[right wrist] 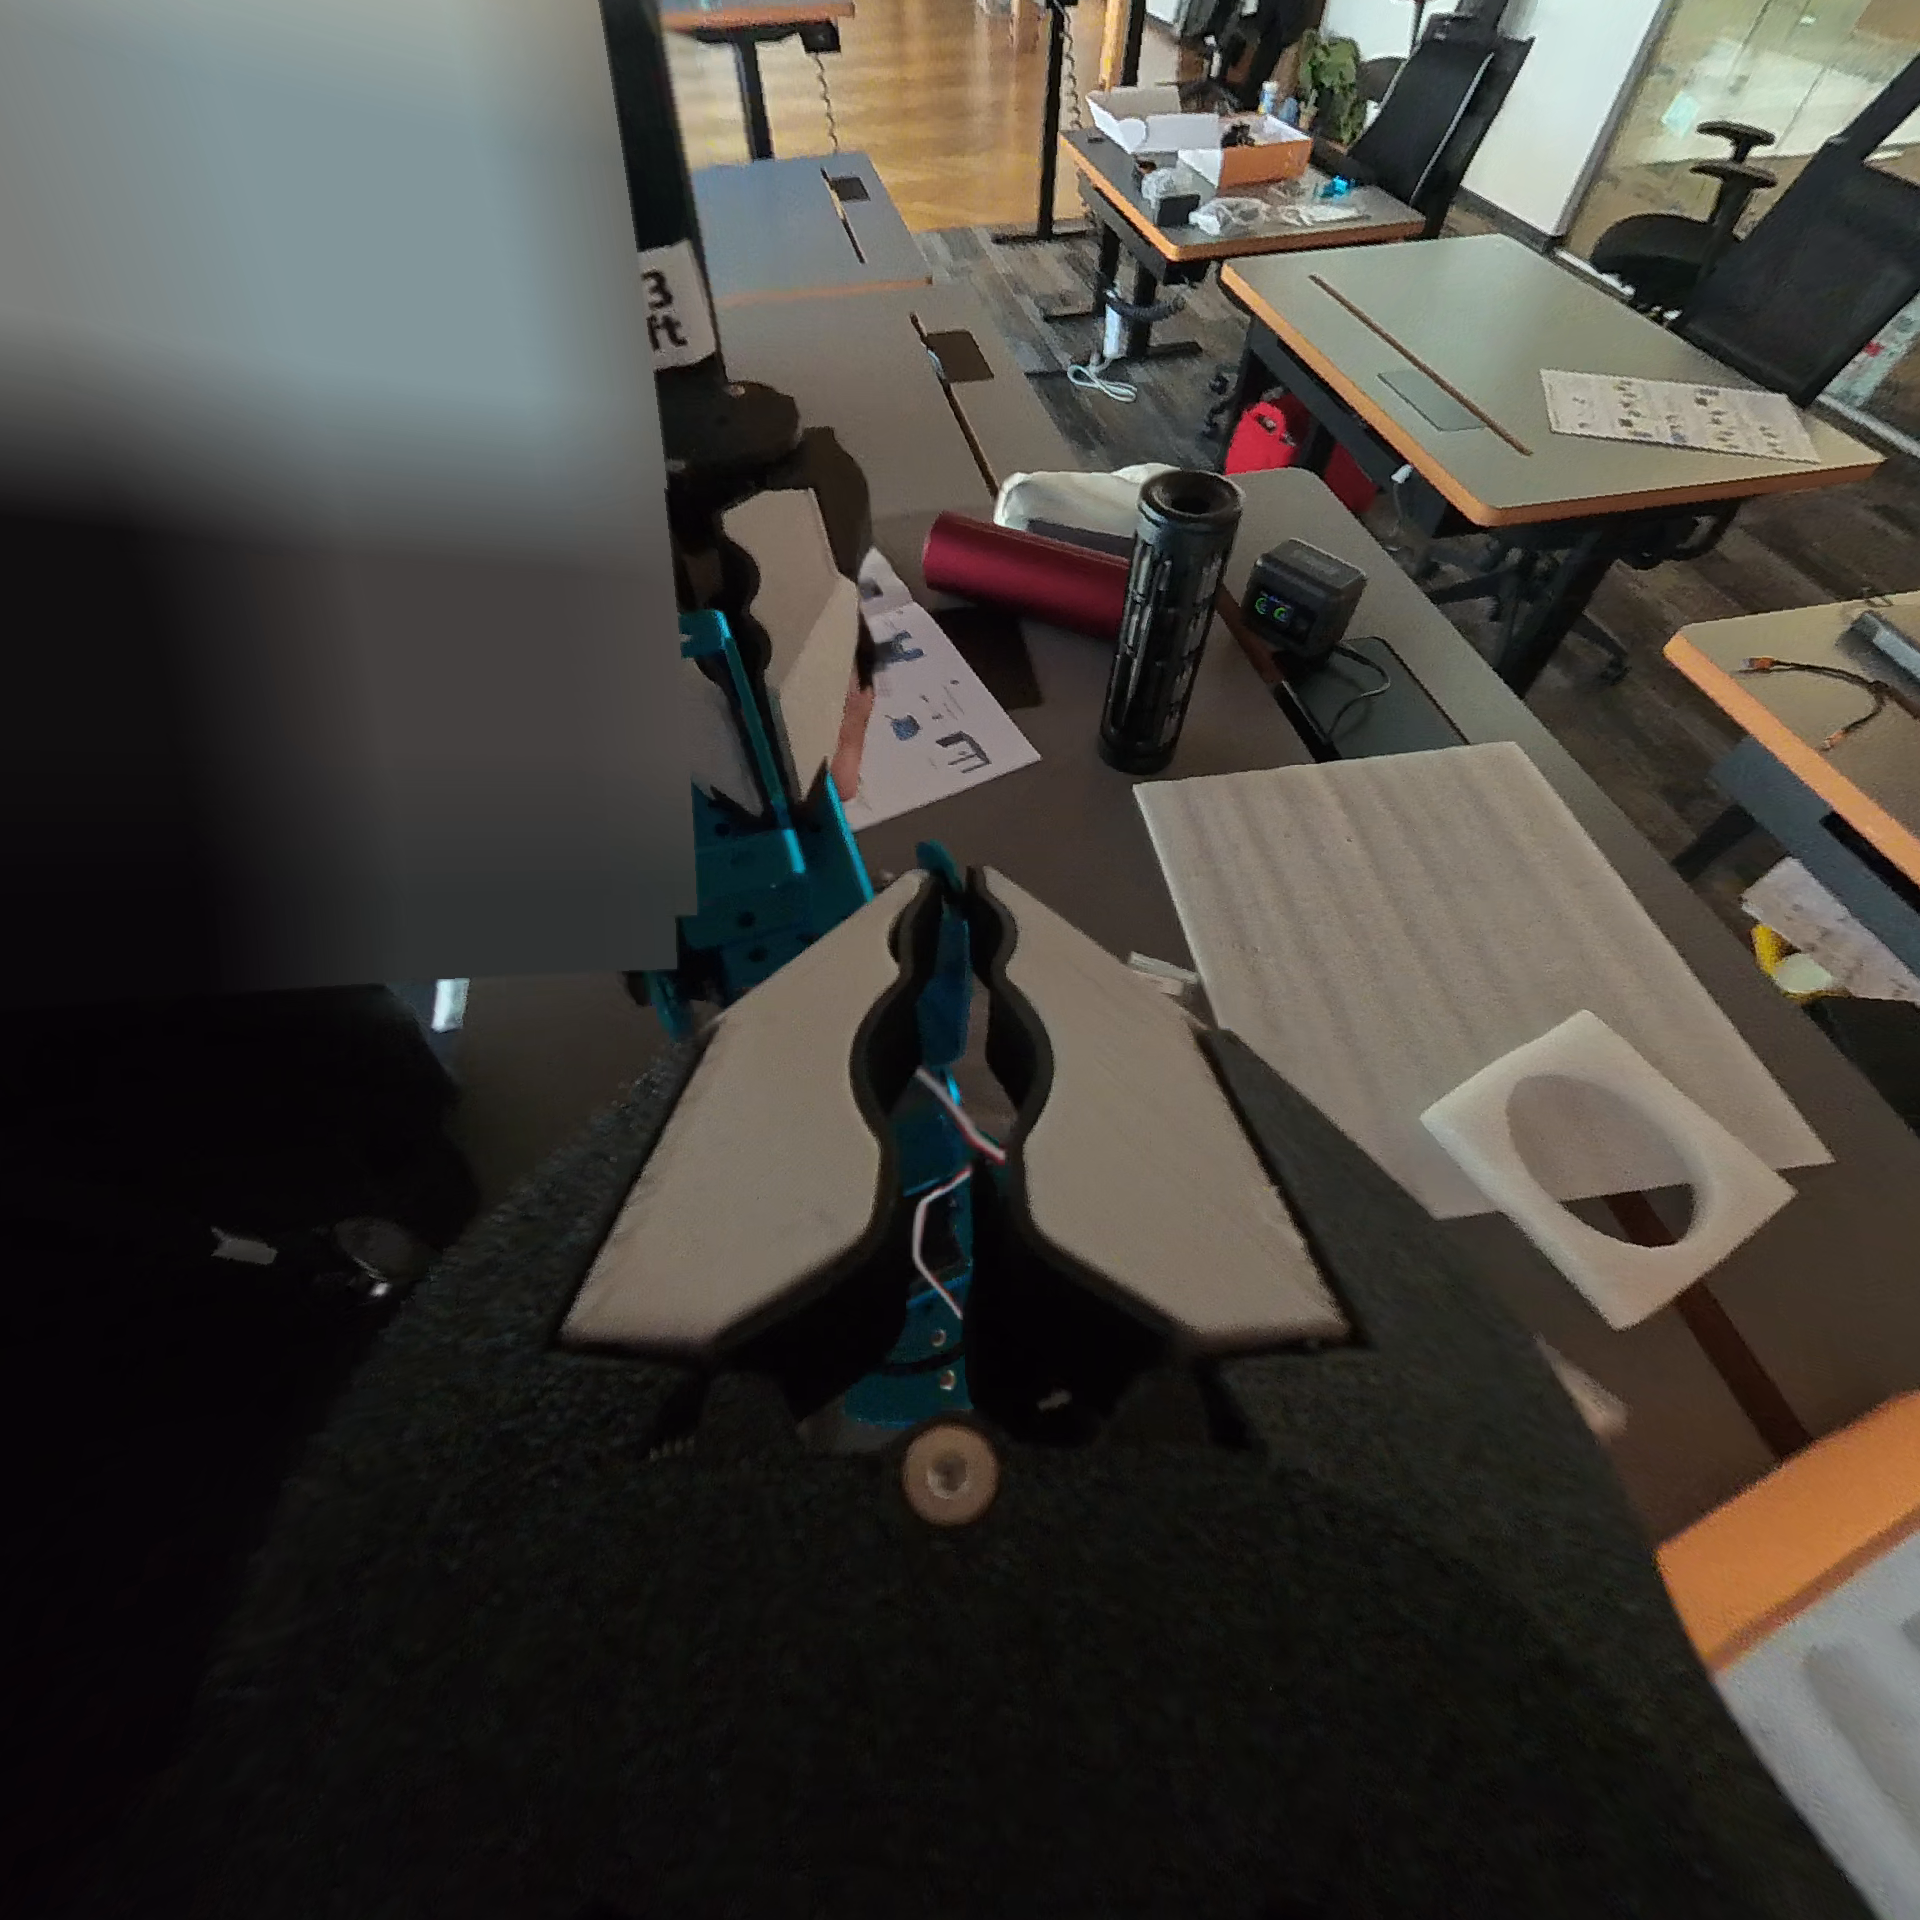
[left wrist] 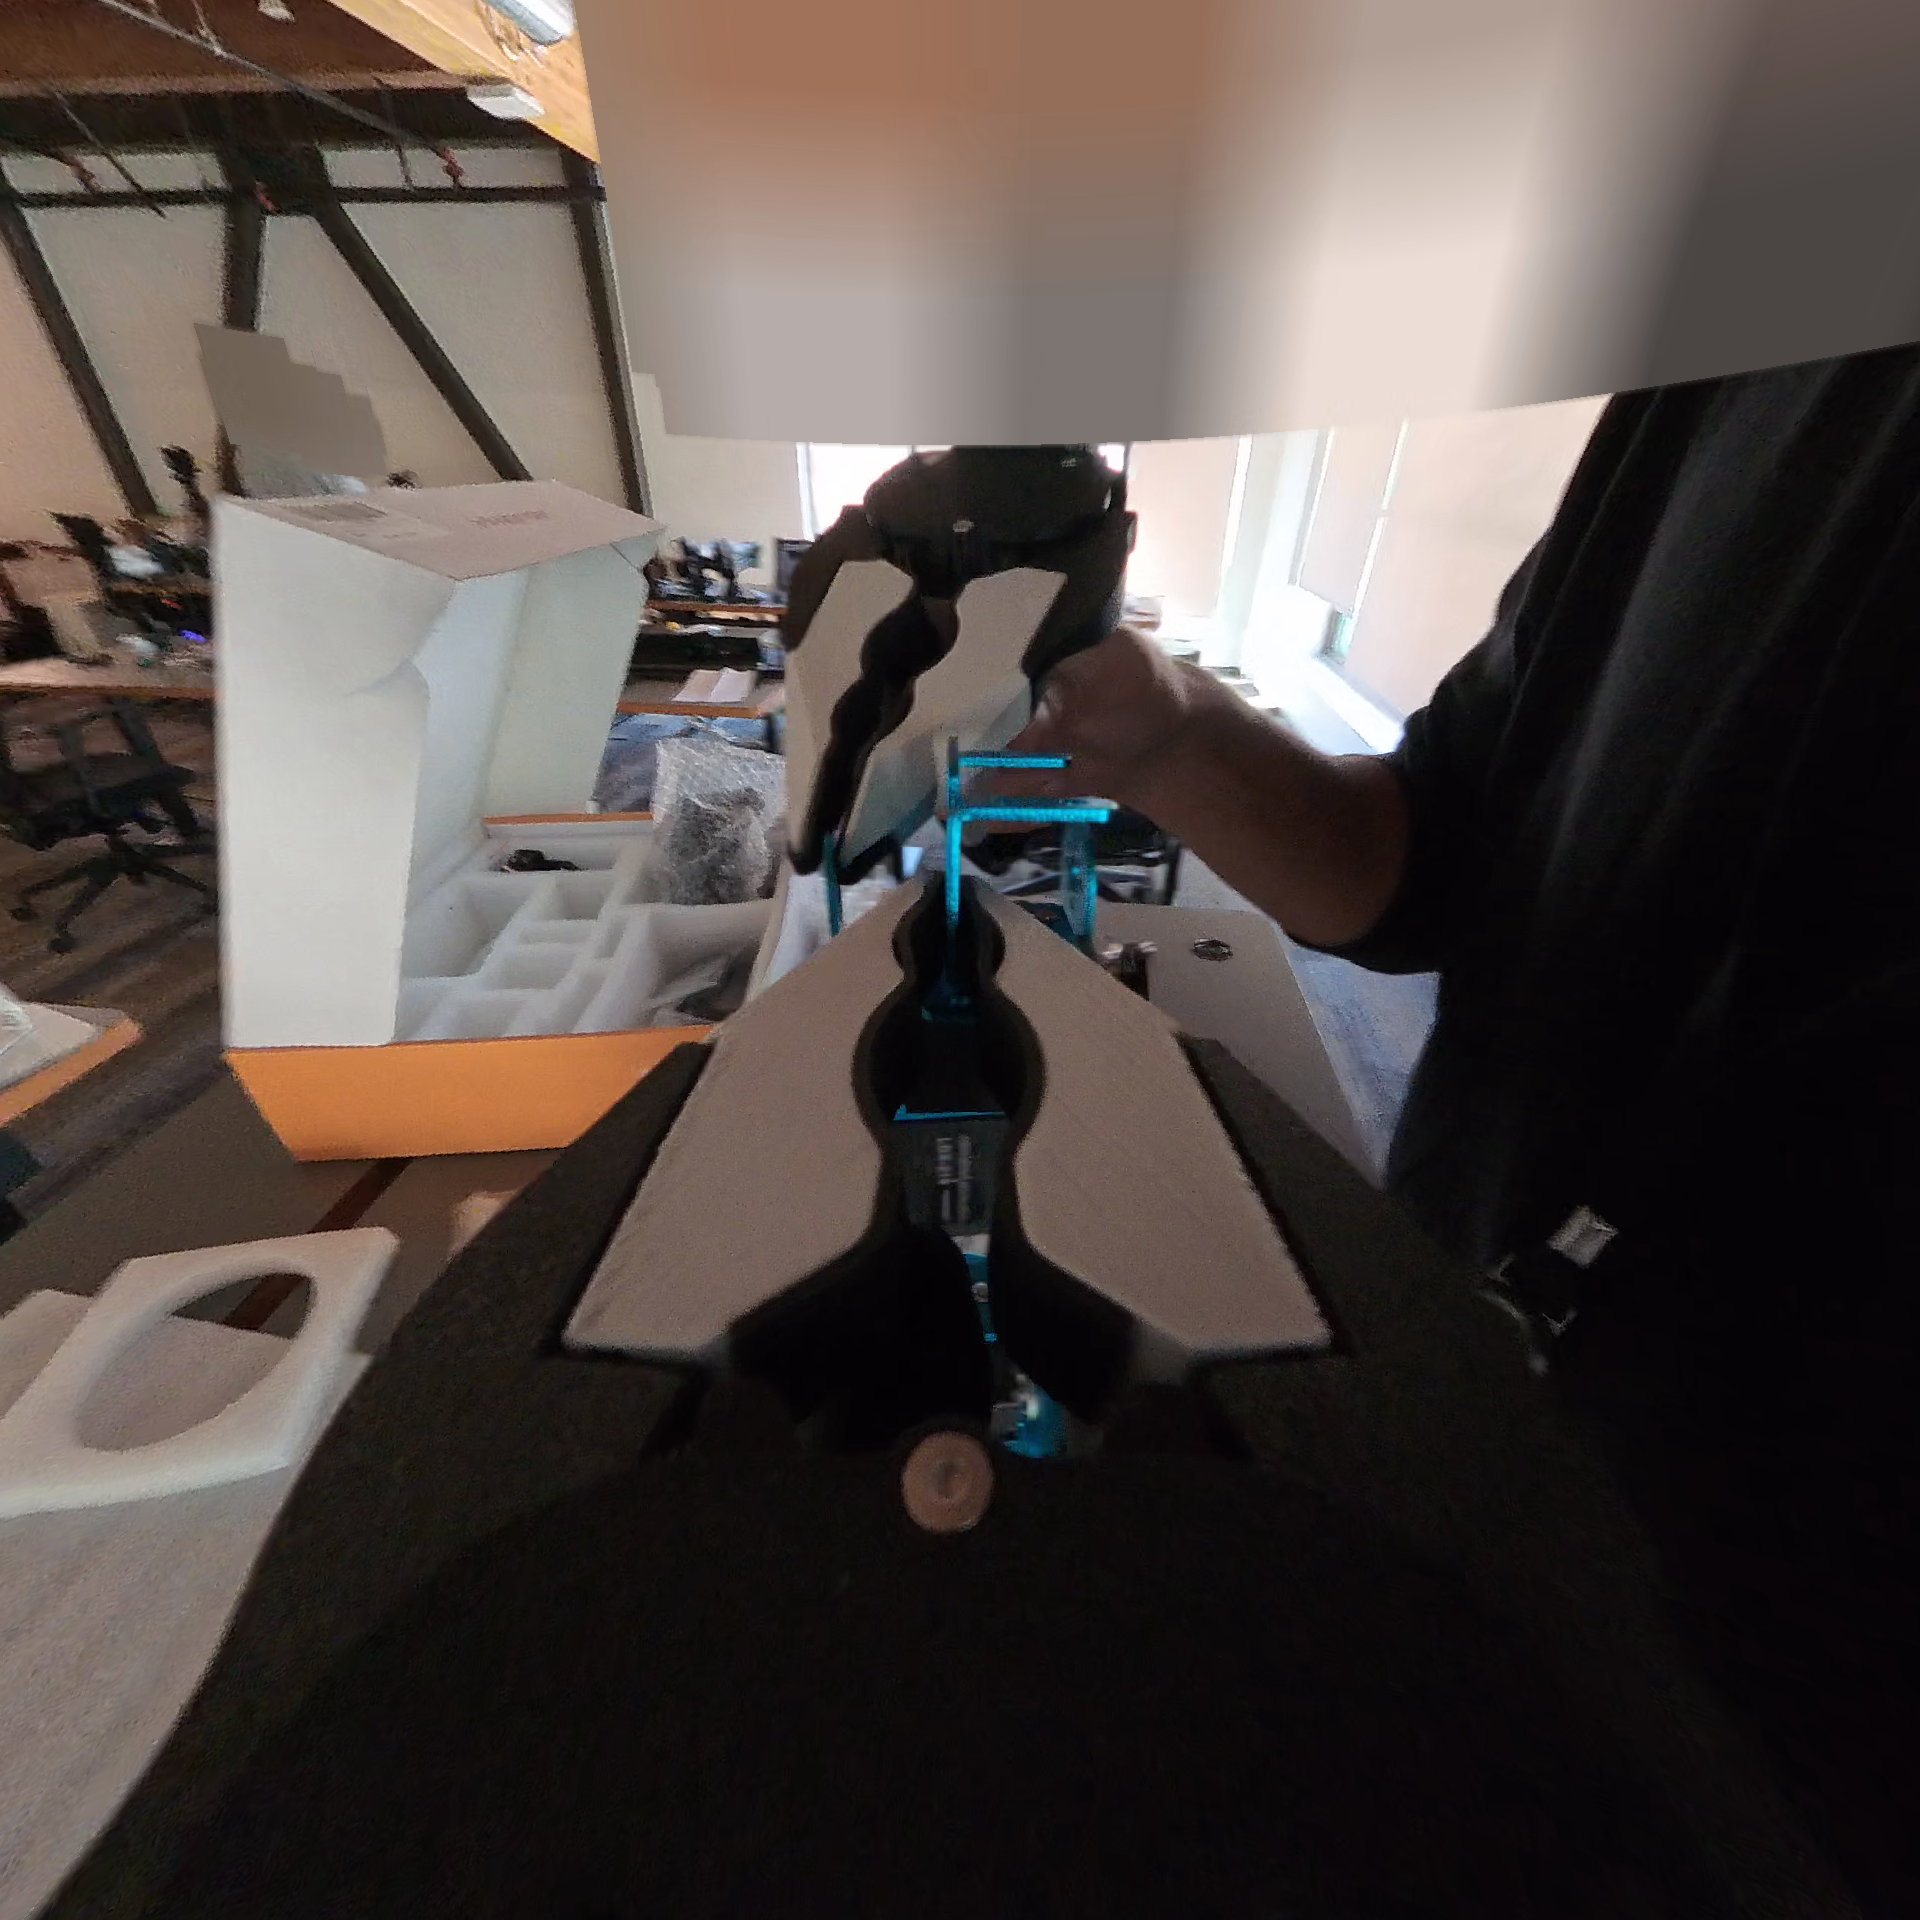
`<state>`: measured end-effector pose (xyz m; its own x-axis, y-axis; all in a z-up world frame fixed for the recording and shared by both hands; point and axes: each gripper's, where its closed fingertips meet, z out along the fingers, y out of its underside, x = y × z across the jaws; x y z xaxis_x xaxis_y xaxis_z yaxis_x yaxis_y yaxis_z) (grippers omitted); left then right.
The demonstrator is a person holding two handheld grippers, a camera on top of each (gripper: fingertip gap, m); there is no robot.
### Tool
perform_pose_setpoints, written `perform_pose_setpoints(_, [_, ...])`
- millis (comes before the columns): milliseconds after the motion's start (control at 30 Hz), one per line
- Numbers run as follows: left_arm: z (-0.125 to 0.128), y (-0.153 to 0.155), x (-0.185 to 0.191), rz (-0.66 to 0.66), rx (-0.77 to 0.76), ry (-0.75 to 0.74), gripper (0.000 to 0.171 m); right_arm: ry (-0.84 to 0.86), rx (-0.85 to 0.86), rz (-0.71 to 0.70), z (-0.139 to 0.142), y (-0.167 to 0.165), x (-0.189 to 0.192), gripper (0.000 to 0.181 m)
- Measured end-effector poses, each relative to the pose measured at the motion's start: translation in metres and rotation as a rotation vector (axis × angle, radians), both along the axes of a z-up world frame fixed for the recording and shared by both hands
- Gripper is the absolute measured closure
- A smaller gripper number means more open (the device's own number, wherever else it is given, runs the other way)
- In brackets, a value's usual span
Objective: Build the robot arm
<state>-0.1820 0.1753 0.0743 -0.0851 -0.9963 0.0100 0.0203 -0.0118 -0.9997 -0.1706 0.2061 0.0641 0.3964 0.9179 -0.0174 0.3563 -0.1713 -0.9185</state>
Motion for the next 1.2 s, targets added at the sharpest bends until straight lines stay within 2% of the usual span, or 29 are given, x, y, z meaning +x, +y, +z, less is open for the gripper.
perform_pose_setpoints(67, [0.0, 0.001, 0.001, 0.013, 0.019, -0.004, 0.171, 0.036, -0.031, 0.01, 0.001, 0.001, -0.001, 0.176])
perform_pose_setpoints(200, [-0.003, 0.004, 0.005, 0.011, 0.016, -0.006, 0.171, 0.064, 0.01, 0.021, 0.003, 0.001, 0.001, 0.172])
perform_pose_setpoints(267, [-0.002, 0.003, 0.008, 0.006, 0.021, -0.013, 0.171, 0.123, 0.013, 0.001, 0.009, 0.003, 0.008, 0.162])
perform_pose_setpoints(333, [-0.002, 0.004, 0.009, 0.006, 0.029, -0.013, 0.171, 0.194, 0.008, -0.021, 0.017, 0.002, 0.017, 0.16])
perform_pose_setpoints(433, [-0.003, 0.003, 0.01, 0.003, 0.036, -0.009, 0.171, 0.273, 0.007, -0.029, 0.022, -0.009, 0.03, 0.163])
perform_pose_setpoints(500, [-0.004, 0.003, 0.009, 0.003, 0.048, -0.002, 0.171, 0.344, -0.031, 0.015, 0.022, -0.026, 0.03, 0.164])
perform_pose_setpoints(600, [-0.005, 0.004, 0.006, 0.008, 0.044, 0.002, 0.171, 0.38, -0.102, 0.035, 0.008, -0.043, 0.024, 0.155])
perform_pose_setpoints(733, [-0.007, 0.006, -0.003, 0.041, -0.002, -0.017, 0.171, 0.338, -0.106, -0.091, -0.015, -0.047, 0.021, 0.151])
perform_pose_setpoints(800, [-0.005, 0.008, -0.009, 0.063, -0.033, -0.044, 0.171, 0.339, -0.072, -0.134, -0.016, -0.053, 0.016, 0.148])
perform_pose_setpoints(900, [0.004, 0.015, -0.017, 0.133, -0.064, -0.084, 0.171, 0.306, 0.024, -0.272, -0.014, -0.051, 0.017, 0.148])
perform_pose_setpoints(1000, [0.02, 0.017, -0.021, 0.192, -0.054, -0.114, 0.171, 0.288, 0.14, -0.425, 0.004, -0.048, 0.025, 0.14])
perform_pose_setpoints(1100, [0.045, 0.009, -0.007, 0.205, 0.05, -0.09, 0.171, 0.294, 0.207, -0.513, 0.031, -0.05, 0.017, 0.123])
perform_pose_setpoints(1200, [0.066, -0.002, 0.015, 0.212, 0.169, -0.043, 0.171, 0.204, 0.229, -0.609, 0.037, -0.041, 0.001, 0.106])
